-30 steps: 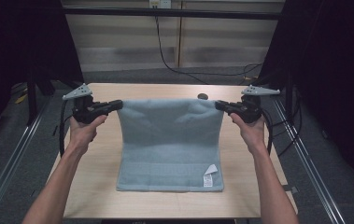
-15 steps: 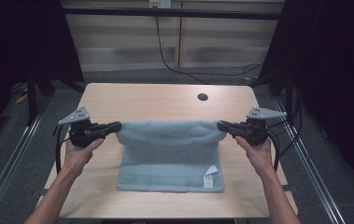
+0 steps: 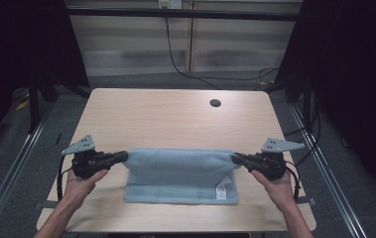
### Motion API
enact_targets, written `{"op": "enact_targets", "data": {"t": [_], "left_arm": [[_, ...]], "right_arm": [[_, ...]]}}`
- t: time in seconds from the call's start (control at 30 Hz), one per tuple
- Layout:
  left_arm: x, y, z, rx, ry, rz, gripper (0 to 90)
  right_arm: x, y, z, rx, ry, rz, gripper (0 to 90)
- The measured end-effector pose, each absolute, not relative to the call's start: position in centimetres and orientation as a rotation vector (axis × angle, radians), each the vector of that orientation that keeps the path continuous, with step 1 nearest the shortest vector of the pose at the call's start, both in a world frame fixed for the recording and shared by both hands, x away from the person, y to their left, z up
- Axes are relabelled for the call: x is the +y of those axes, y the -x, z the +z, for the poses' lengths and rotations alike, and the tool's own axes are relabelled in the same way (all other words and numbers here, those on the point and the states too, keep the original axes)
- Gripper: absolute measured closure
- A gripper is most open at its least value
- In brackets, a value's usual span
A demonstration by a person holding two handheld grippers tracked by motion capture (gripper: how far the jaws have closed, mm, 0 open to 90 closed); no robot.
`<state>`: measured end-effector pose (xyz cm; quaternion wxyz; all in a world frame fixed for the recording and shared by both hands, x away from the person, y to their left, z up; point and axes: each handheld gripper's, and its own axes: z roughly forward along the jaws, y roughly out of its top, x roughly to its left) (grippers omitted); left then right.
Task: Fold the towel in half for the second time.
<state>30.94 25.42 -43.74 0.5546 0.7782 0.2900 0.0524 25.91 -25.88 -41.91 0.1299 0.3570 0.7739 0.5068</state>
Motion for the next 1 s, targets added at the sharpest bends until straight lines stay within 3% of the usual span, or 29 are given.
{"op": "enact_targets", "data": {"t": [0.43,0.6,0.83,1.0], "left_arm": [[25.9,-27.3,-47.1,0.699,-1.913,0.046,86.3],[26.2,-26.0,-47.4,0.694,-1.922,0.019,83.1],[25.8,-26.3,-46.3,0.707,-1.884,0.011,61.5],[24.7,-29.3,-43.9,0.774,-1.878,0.101,46.9]], "right_arm": [[-25.1,-22.1,-45.9,2.366,-1.076,1.415,83.7],[-25.3,-21.1,-46.6,2.386,-1.092,1.414,78.0],[-26.0,-20.6,-45.5,2.304,-1.114,1.495,65.3],[-26.1,-22.2,-44.6,2.259,-1.139,1.480,56.2]]}}
